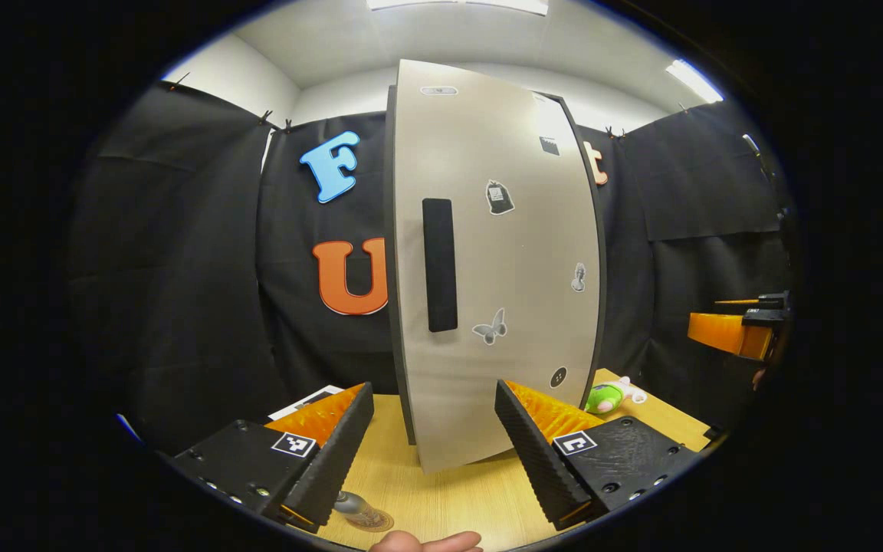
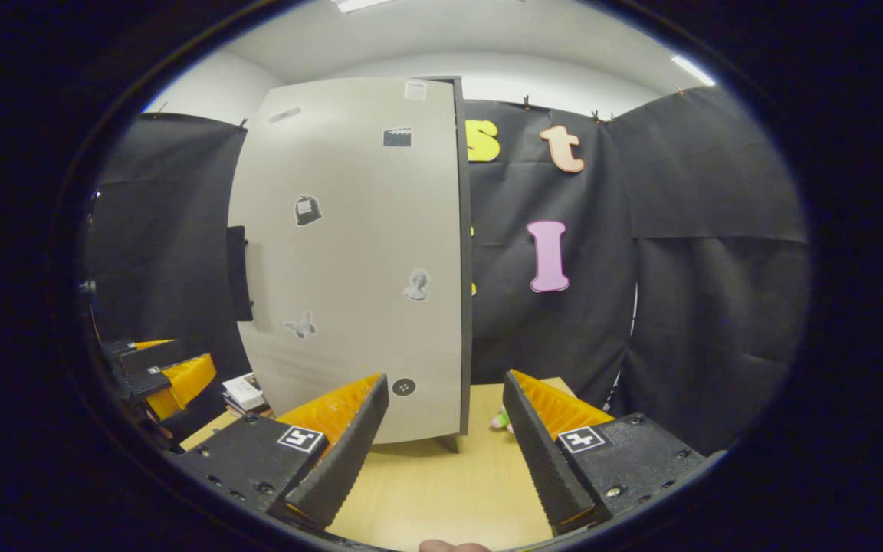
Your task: Open the cabinet door with the right hand, grasp the bottle in the cabinet with the left hand and place it on the coaster, then close the cabinet door with the right hand.
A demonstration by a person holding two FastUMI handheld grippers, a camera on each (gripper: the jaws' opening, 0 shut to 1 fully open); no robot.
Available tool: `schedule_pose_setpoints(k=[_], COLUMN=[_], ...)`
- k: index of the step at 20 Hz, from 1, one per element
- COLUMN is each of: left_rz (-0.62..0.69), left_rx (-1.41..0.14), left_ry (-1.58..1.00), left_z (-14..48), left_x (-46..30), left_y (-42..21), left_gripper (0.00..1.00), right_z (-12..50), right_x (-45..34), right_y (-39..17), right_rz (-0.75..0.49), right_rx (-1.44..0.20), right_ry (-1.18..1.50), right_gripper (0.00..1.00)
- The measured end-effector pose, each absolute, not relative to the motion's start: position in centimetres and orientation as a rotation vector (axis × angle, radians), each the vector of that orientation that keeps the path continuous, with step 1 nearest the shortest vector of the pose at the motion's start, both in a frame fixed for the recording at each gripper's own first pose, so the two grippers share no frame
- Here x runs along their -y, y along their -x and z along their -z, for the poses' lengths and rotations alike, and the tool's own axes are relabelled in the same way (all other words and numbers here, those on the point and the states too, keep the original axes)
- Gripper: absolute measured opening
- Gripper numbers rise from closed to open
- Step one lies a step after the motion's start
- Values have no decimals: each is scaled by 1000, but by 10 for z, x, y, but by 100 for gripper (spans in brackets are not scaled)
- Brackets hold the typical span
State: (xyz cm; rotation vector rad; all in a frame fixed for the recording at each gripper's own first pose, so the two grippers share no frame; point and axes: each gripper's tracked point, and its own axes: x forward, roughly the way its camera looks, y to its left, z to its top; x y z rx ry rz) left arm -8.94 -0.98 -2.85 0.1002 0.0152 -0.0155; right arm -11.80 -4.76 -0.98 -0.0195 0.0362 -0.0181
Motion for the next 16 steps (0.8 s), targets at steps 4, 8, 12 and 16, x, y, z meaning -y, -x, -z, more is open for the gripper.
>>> schedule_pose_setpoints(k=[4,8,12,16], left_rz=[19,22,19,13], left_rx=[-11,-7,-6,-11], left_ry=[-98,-89,-90,-78], left_z=[25,21,20,16], left_x=[12,13,12,9], left_y=[91,91,91,89], left_gripper=[97,96,96,96], right_z=[10,11,14,5], right_x=[46,47,49,45], right_y=[120,123,125,127], right_rz=[17,16,24,2], right_rx=[-26,-23,-27,21], right_ry=[26,16,6,-33], right_gripper=[96,96,96,97])
